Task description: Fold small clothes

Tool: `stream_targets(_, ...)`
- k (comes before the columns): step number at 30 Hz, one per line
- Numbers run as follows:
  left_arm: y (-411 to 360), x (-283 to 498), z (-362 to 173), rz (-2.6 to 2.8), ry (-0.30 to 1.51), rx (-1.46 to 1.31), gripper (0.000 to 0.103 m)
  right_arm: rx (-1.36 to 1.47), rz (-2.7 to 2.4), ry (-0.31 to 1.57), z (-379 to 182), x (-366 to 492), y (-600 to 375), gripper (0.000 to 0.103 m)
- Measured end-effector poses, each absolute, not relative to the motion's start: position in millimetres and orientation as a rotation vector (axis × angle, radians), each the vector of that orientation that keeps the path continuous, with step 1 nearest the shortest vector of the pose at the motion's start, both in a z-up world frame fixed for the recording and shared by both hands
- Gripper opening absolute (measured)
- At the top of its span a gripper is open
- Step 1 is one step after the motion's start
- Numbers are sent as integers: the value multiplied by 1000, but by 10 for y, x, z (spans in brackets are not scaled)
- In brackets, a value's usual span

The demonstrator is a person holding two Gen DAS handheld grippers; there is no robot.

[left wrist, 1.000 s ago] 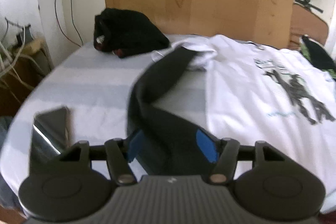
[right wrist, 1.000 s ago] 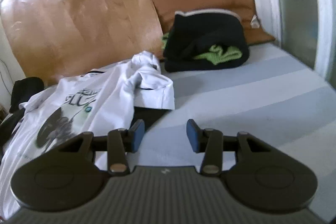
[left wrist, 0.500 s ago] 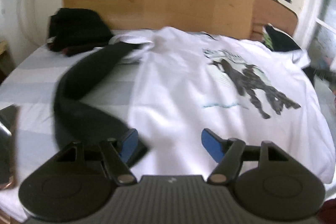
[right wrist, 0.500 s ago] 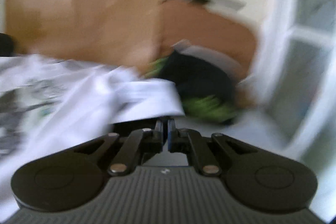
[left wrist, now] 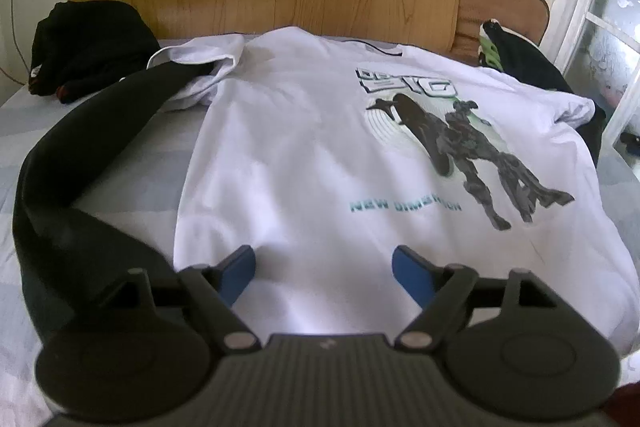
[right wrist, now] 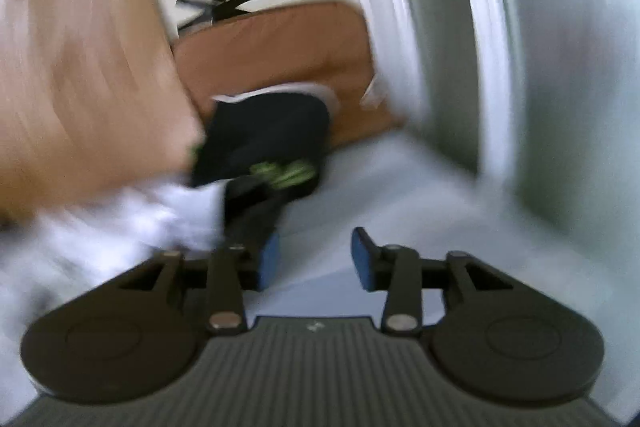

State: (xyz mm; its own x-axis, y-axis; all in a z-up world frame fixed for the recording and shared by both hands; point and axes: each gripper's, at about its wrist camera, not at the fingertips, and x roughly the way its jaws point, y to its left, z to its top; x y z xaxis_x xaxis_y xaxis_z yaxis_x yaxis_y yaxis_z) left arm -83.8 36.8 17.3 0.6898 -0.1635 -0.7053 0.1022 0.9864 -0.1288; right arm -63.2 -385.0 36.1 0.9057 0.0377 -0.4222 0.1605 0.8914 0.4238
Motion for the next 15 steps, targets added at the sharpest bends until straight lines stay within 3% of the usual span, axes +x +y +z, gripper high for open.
stream_targets(2,363,-807,156,-149,782,-81,83,625,12,443,258,-587,-3870,48)
stream_targets(5,341,-776,133,-135,764,-70,85,584,49,515,182,-364,-3607,46)
stream_targets(6,323,-770,127,-130,760,-70,87,538,55,558,144,-256,-3496,22)
stream_targets(7,311,-771,122,-125,756,-68,87,503,61,586,116,-179,-3418,6)
stream_targets(10,308,-778,118,-120,748,-66,87,316,17,580,232,-105,-3254,6)
stream_targets(13,357,-799,113,-140,738,-77,88,-149,-224,412,575,-178,-3196,7)
stream_targets(14,358,-802,109,-145,734,-75,88,-310,-325,342,649,-211,-3212,12)
stream_targets(15,360,-802,103,-148,731,-73,90,-467,-434,276,701,-247,-3234,27)
